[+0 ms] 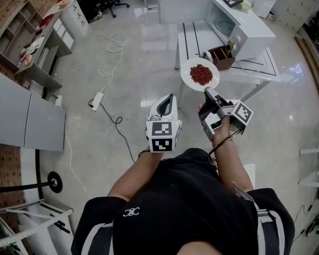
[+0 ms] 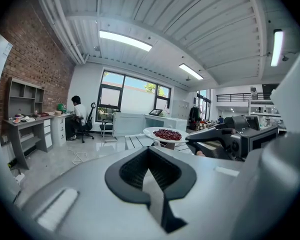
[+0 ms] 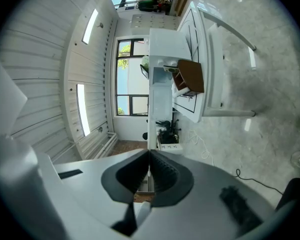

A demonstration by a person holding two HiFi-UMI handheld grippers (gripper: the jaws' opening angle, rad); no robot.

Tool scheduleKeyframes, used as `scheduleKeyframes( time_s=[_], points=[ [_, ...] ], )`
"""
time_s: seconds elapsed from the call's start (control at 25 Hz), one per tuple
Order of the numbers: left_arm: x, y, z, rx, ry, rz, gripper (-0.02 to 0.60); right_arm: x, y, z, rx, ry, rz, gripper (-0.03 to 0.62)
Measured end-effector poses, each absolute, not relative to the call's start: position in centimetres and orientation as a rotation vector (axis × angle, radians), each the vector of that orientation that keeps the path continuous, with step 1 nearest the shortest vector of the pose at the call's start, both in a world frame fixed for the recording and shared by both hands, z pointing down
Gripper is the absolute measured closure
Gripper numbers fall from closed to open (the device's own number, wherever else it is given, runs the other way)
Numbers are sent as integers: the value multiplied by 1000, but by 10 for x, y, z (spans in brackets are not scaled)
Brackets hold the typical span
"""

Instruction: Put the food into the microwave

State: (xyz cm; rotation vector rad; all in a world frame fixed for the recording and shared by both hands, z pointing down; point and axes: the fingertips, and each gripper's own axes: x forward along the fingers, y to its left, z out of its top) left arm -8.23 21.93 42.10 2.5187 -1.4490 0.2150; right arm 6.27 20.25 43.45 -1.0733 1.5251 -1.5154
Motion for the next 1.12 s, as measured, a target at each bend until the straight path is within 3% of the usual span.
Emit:
scheduleKeyframes(
  time_s=[0.68, 1.12],
  points=[
    [-108, 192, 443, 2495, -1485, 243, 572, 55, 174, 456, -1081, 1545, -1520, 577],
    [-96, 91, 438, 2521, -1434, 286, 572, 57, 84, 427, -1048, 1585, -1473, 577]
  ],
)
